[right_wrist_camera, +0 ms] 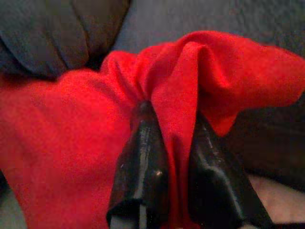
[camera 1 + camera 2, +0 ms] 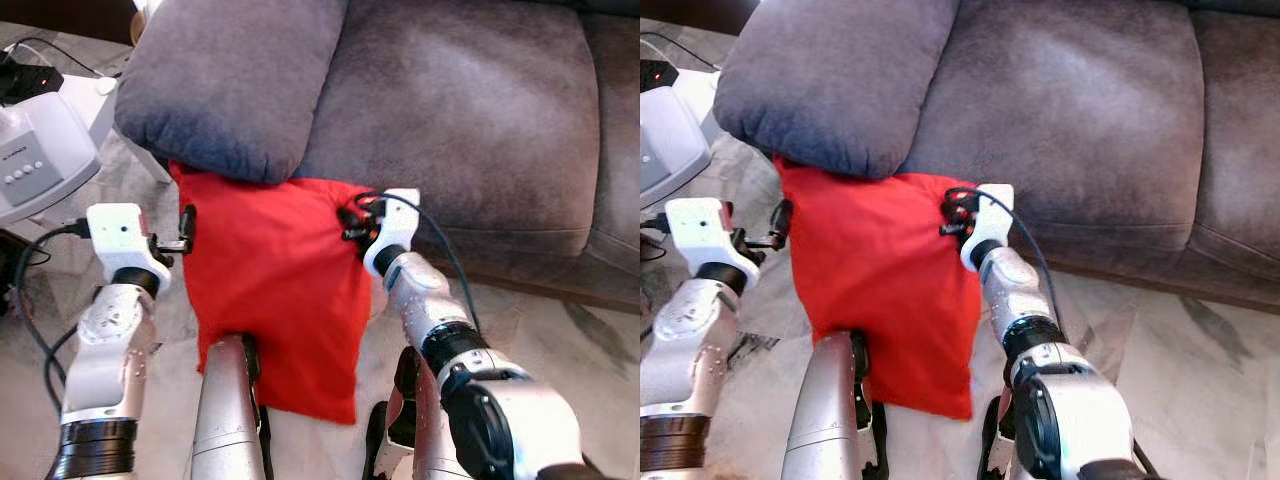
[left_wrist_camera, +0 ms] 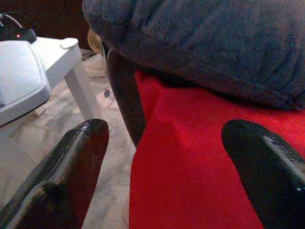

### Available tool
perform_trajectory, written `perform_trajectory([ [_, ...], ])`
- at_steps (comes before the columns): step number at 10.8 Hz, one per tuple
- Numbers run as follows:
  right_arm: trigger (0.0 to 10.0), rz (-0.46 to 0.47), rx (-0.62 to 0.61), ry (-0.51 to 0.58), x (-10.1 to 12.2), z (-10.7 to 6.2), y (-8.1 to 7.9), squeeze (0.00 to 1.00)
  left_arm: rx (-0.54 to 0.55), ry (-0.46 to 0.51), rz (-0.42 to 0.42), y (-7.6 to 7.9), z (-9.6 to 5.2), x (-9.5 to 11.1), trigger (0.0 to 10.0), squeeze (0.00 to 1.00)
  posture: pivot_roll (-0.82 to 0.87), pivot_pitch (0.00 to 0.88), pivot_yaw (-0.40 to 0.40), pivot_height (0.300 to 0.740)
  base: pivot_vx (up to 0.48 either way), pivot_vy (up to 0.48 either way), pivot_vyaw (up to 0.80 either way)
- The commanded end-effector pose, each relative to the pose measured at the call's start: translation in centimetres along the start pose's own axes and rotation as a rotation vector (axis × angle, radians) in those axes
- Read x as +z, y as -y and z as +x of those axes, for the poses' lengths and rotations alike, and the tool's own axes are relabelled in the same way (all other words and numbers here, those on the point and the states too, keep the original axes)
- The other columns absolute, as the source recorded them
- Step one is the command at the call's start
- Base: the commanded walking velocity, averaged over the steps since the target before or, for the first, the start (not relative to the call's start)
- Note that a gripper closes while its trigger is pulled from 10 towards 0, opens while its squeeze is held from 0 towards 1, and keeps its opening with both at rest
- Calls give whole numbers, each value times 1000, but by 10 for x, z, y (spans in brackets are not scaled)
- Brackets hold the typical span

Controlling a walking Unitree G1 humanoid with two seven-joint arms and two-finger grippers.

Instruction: Move the pillow to the sofa from floor

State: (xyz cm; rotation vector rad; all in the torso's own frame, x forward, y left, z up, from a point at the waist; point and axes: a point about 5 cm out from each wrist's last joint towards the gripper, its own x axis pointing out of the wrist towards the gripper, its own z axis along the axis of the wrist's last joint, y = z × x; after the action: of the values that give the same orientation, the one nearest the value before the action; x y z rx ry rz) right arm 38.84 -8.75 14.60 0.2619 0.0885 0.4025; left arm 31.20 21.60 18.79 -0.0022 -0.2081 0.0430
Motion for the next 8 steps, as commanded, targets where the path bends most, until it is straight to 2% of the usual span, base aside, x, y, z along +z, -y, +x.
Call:
perform_trajectory([
  [1,10000,-33,-26,157,27,-2,4,0,13,-11,6,-1,-2,-6,10000,0,250,310,8,548,0,0,0],
  [2,10000,-46,-56,187,25,-10,9,0,4,-1,-4,2,-3,-7,10000,0,244,291,6,548,0,0,0],
  [3,10000,-97,-30,224,25,-18,5,0,-1,-4,-6,4,-5,-9,10000,0,233,274,6,548,0,0,0],
  [4,10000,-119,-43,215,19,-22,7,0,-2,-10,-9,5,-6,-13,10000,0,223,259,6,548,0,0,0],
  [5,10000,-145,-98,180,6,-27,16,0,-14,-21,-20,11,-8,-20,10000,0,223,239,4,548,0,0,0],
  [6,10000,-106,-106,181,0,-31,17,0,-20,-27,-22,13,-9,-23,10000,0,219,226,3,548,0,0,0],
  [7,10000,-153,-100,164,-5,-35,14,0,-17,-28,-27,14,-8,-25,10000,0,217,209,2,548,0,0,0],
  [8,10000,-140,-121,172,-6,-37,13,0,-16,-26,-30,16,-6,-26,10000,0,215,199,2,548,0,0,0],
])
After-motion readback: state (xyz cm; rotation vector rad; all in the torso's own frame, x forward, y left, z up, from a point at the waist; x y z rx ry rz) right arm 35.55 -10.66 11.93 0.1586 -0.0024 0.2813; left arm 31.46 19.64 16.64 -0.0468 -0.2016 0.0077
